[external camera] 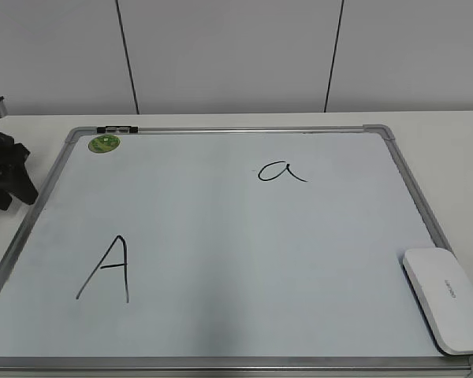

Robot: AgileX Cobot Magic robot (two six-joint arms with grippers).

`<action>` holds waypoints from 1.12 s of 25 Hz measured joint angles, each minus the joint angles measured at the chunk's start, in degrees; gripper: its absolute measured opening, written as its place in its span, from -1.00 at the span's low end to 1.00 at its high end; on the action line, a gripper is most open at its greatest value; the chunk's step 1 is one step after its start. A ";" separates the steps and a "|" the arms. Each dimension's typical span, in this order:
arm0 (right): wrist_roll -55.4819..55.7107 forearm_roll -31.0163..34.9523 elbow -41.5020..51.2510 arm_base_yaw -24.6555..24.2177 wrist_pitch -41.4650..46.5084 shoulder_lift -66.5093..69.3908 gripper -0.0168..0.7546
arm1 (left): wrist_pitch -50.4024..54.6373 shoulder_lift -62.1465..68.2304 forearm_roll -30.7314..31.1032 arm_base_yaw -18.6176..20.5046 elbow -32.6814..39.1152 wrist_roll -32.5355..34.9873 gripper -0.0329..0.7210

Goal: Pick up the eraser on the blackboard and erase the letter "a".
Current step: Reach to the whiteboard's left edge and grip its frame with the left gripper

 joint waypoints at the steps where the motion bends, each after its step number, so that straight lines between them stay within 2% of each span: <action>1: 0.00 0.00 0.00 0.00 0.00 0.00 0.57 | 0.63 0.43 -0.28 0.00 -0.40 0.00 0.09; 13: 0.00 0.00 0.00 0.00 0.00 0.00 0.56 | 1.75 1.85 -0.57 0.00 -1.29 0.22 -0.13; 28: 0.00 0.00 0.00 0.00 0.00 0.00 0.56 | 2.52 4.08 -0.70 0.00 -1.51 0.22 -0.16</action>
